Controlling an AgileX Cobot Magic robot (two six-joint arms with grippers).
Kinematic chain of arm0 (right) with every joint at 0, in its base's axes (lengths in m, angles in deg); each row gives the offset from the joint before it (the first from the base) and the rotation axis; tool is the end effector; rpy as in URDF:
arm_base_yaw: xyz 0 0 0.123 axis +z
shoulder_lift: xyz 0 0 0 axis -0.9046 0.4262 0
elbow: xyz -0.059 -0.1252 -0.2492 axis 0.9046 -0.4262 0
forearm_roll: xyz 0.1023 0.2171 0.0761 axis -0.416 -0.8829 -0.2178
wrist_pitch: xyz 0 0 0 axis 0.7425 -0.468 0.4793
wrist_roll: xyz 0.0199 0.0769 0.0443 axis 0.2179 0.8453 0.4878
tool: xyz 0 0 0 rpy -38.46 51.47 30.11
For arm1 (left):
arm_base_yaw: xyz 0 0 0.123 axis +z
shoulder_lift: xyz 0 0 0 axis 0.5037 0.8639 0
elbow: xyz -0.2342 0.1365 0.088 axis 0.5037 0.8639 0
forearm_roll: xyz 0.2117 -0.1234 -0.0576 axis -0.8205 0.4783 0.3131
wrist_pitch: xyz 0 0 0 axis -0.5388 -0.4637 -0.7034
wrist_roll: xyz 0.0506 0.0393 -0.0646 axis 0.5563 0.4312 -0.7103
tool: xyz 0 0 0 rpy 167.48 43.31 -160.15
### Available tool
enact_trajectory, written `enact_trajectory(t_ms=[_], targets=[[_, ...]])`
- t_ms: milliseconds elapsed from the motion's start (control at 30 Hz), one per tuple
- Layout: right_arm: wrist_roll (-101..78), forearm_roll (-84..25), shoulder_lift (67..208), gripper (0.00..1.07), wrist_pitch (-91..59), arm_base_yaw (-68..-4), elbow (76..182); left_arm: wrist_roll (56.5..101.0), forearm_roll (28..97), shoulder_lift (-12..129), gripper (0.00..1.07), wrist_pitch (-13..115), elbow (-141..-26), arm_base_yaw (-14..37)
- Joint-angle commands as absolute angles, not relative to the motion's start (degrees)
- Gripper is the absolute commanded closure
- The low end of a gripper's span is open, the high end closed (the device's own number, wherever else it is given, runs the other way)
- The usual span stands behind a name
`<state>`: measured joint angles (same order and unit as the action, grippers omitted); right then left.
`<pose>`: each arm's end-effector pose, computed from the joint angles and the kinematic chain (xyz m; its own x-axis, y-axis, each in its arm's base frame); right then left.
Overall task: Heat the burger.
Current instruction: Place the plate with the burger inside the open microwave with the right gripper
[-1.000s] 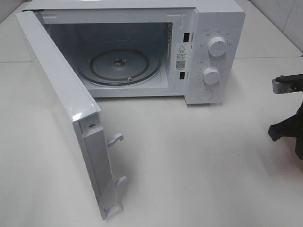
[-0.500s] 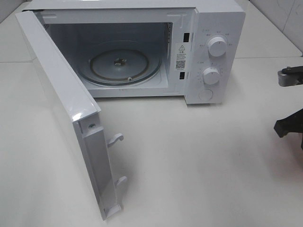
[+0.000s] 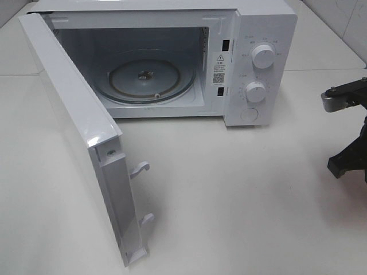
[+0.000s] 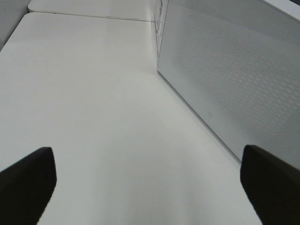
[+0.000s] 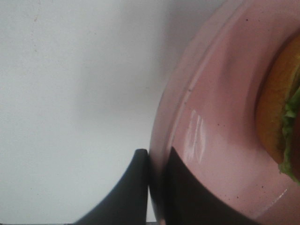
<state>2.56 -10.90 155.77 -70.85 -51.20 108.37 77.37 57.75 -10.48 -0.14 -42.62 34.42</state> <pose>0.2486 0.0368 0.1942 -0.9591 -0.2711 -0.0811 -0.2436 0.9369 -0.2506 -0.0080 -0.0145 0.2811 -0.4507 -0.0731 -0.8897 0.0457 0.9934 -0.1048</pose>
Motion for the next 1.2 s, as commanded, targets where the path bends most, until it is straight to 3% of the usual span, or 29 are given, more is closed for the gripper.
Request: enact_trajectory(t_ms=[33,600,1200], targets=[[4.1,-6.49,155.26,1.07,-73.43,-49.31,108.43,77.26,57.87,-11.34,0.07,0.72,-42.62,34.54],[5.77,-4.03,155.26,1.07,-78.7,-47.93,108.43,77.26,57.87,-11.34,0.07,0.72,-42.62,34.54],[6.51,-2.2,155.26,1.07,-82.37,-39.51,108.43,77.26,57.87,-11.34,0.07,0.72,-42.62,34.54]])
